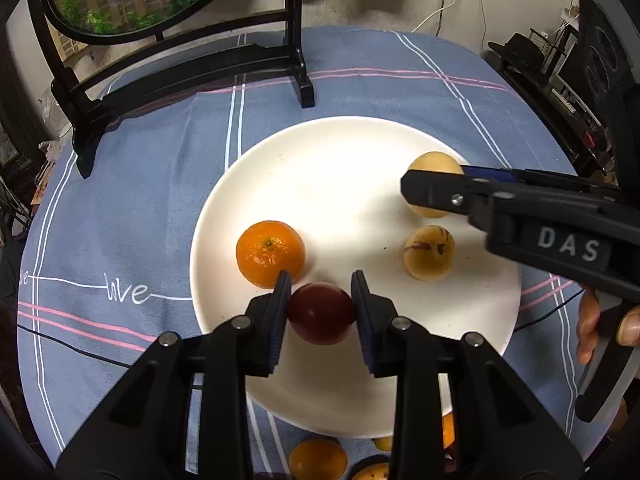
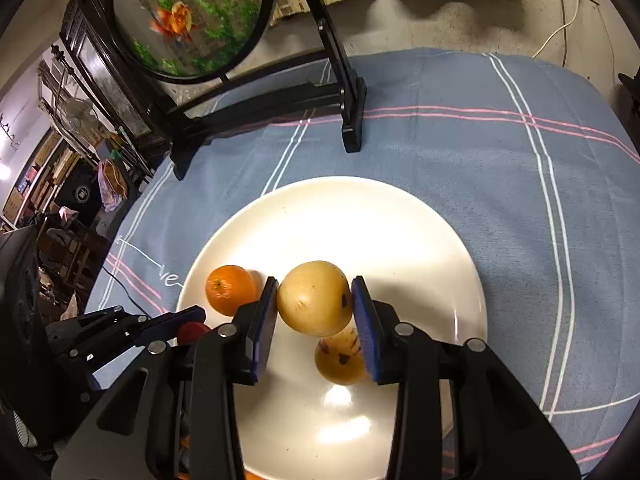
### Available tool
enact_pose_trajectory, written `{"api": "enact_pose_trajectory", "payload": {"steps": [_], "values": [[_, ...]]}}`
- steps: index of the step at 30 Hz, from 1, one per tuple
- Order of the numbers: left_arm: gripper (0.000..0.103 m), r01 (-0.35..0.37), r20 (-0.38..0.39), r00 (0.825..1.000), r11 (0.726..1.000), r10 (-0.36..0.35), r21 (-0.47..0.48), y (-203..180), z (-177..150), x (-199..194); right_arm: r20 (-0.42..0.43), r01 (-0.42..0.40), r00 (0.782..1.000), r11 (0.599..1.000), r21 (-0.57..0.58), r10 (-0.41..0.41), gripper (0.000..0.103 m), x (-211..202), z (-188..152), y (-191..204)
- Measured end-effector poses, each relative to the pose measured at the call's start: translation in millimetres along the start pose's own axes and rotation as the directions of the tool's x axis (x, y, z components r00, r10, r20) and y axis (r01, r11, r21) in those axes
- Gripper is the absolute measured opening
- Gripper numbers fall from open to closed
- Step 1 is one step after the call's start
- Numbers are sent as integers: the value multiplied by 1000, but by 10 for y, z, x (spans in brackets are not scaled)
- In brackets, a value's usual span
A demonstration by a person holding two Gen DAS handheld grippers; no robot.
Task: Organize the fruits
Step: 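Place the red tomato and yellow pear on the plate, opening both tools, then withdraw both tools back toward the fruit pile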
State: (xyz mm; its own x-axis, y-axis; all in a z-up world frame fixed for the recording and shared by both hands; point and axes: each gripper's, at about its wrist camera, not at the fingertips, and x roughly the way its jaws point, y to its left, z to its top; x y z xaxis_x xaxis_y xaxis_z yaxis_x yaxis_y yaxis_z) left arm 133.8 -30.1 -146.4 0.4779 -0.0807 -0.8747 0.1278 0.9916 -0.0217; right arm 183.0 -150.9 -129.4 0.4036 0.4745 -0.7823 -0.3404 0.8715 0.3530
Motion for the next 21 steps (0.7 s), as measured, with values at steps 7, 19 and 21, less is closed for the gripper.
{"api": "enact_pose_trajectory", "payload": {"steps": [7,19,21], "values": [[63,-34,-24,999,999,34,-4,-19,12,109,-74,41,996,999,20,-39,39,210,38,-29],[67,-17,-18,1000,999,16,-50,50,-71,-68,-110,-40,991,964,264,72,62,63,-79,-316],[67,-20,-10,1000,999,20,-50,50,-98,-132,-100,-54,991,955,292,86,64,63,-78,-312]]}}
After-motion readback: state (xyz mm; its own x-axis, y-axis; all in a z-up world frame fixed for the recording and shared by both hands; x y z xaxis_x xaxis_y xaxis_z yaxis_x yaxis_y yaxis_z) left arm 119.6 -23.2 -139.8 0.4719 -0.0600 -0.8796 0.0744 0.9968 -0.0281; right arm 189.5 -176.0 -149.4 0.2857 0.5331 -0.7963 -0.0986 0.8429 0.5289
